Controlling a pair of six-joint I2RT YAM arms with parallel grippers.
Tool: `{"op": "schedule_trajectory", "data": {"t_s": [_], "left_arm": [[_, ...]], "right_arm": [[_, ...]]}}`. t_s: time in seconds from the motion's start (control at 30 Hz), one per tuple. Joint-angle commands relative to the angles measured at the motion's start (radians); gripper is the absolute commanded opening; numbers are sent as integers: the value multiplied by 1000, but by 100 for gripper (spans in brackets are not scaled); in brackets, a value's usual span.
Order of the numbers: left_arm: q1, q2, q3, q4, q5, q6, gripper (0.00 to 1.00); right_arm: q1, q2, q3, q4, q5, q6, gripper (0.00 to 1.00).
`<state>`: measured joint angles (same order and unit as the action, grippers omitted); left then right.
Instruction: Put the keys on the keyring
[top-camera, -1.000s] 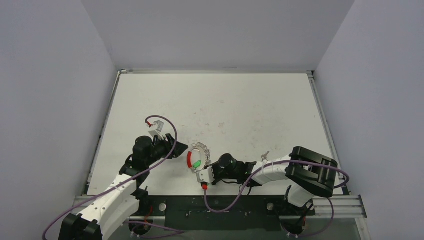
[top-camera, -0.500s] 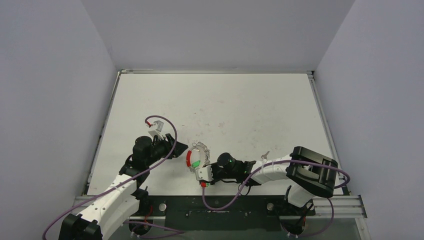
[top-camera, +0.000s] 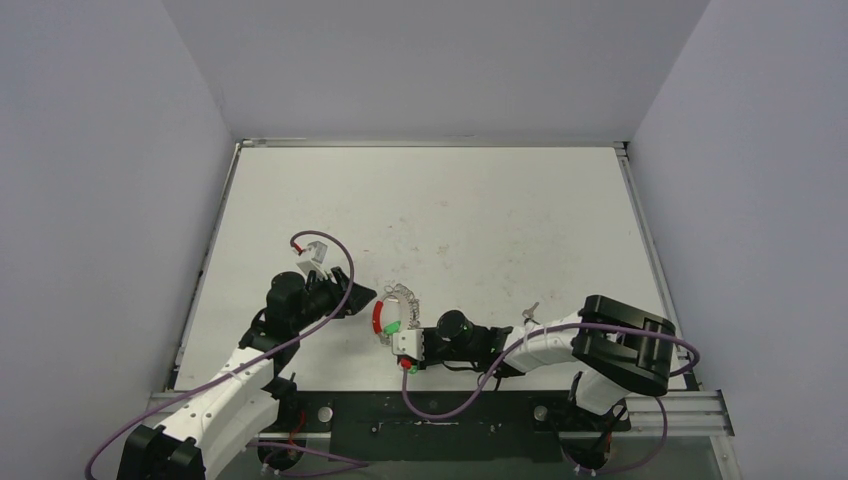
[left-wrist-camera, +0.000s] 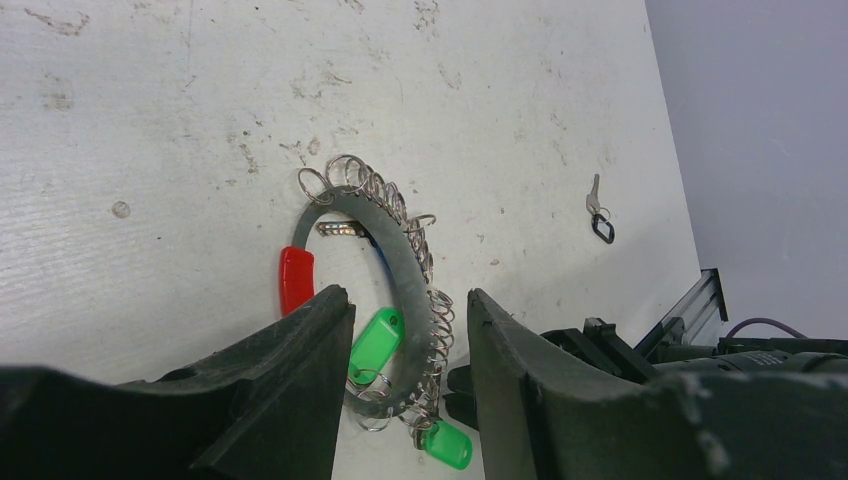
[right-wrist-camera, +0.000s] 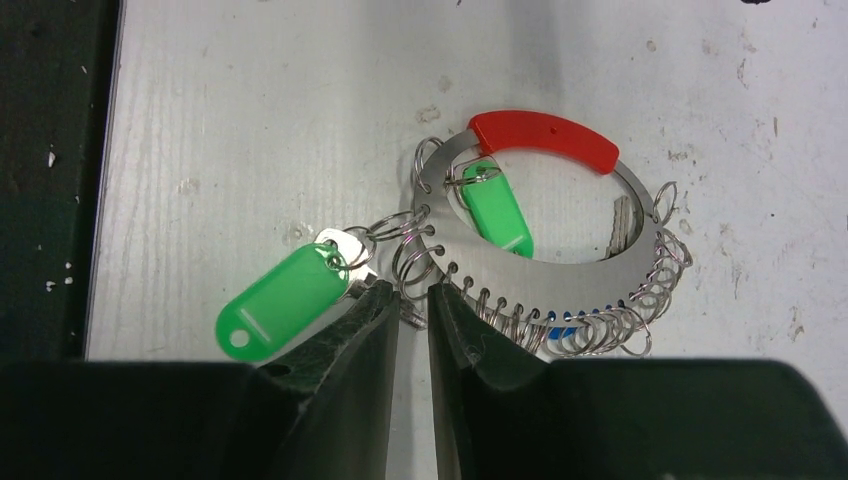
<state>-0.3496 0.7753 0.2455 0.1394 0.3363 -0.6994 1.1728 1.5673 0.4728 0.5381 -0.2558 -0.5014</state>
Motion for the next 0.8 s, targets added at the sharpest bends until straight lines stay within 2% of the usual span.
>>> {"op": "schedule_trajectory", "data": {"t_s": [0.0, 0.43, 0.6, 0.67, 0.77], "left_arm": [[6, -2, 18, 43, -5, -9, 43], [6, -8, 12, 46, -8, -14, 43], [6, -10, 15, 48, -7, -14, 43], [6, -12, 16, 45, -7, -13, 43], [6, -18, 19, 41, -7, -10, 43]], "right_arm": [[16, 30, 8, 114, 31, 52, 20], [32, 77, 47, 49, 65, 31, 20], [33, 89, 91, -38, 136, 25, 9], [34, 84, 94, -49, 152, 26, 0], [34, 61, 95, -75, 176, 24, 0]]}}
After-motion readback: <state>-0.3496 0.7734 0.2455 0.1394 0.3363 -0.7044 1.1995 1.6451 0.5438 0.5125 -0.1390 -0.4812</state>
